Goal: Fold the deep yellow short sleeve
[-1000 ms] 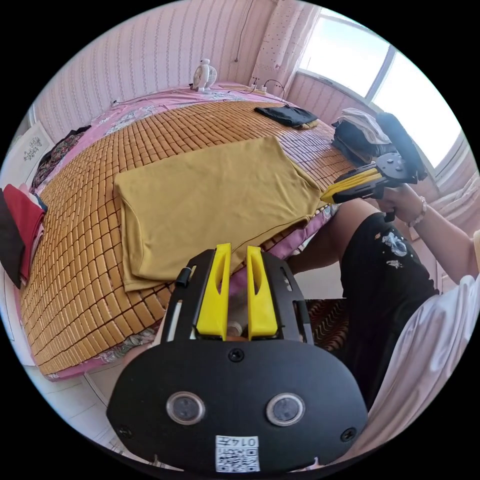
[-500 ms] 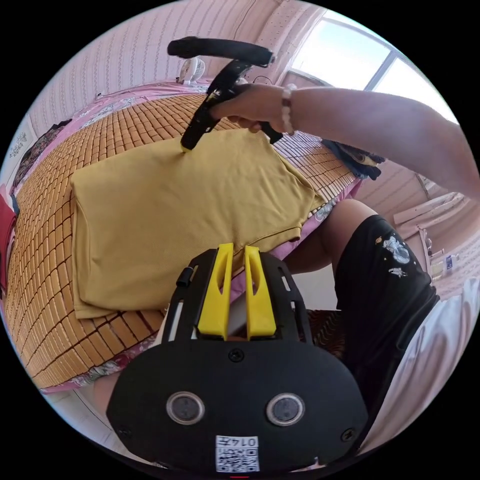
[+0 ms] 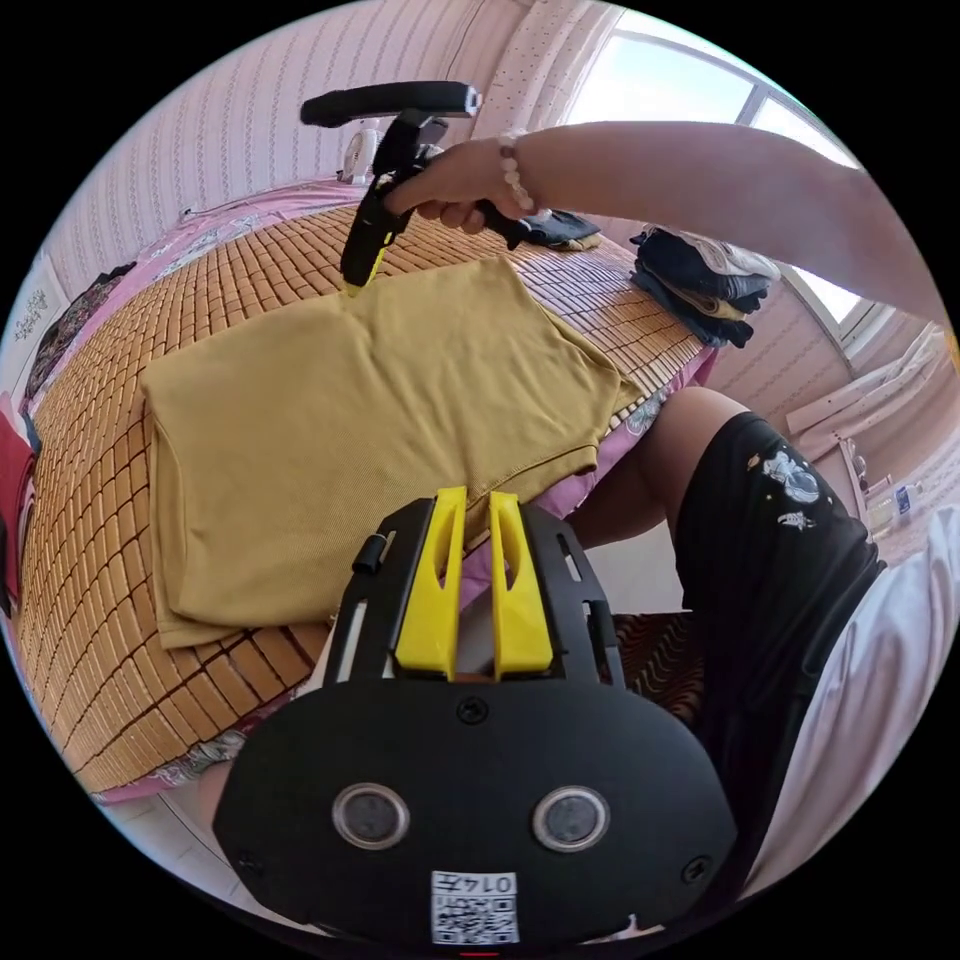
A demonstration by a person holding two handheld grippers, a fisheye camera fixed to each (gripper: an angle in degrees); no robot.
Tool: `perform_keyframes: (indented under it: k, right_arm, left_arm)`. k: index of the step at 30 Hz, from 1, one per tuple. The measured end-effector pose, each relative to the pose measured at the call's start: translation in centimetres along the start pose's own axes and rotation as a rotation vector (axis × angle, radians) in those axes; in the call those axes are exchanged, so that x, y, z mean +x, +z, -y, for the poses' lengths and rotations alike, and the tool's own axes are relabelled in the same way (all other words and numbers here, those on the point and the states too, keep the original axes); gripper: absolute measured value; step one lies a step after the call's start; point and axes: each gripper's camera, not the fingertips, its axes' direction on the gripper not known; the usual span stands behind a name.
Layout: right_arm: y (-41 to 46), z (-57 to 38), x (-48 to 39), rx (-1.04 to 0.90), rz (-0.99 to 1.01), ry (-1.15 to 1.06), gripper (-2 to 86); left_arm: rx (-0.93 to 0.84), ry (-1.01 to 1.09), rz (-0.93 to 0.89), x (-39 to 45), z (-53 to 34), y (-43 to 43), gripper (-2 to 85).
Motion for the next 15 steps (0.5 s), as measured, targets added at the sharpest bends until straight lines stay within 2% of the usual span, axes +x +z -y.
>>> perform_keyframes:
  k: [2, 5, 11, 15]
  right_arm:
    - [-2.0, -5.8, 1.9, 0.114, 0.093, 0.075, -0.6]
    - [-2.4, -15.9, 3.9, 0.178, 0.141, 0.205, 0.0]
    - [2.5, -32.4, 5.8, 0.102, 0.269, 0.462, 7.2]
    - [5.8, -36.1, 5.7, 0.089, 0.357, 0.512, 7.1]
  left_arm:
    - [0.044, 0.02, -0.006, 0.6, -0.1, -1.2, 4.9]
    - [0.133, 0.088, -0.062, 1.9, 0.1, -2.5, 5.8]
    - [0.231, 0.208, -0.009, 7.0, 2.2, -2.9, 10.9]
    - [0.188, 0.294, -0.067, 10.4, 4.5, -1.9, 13.3]
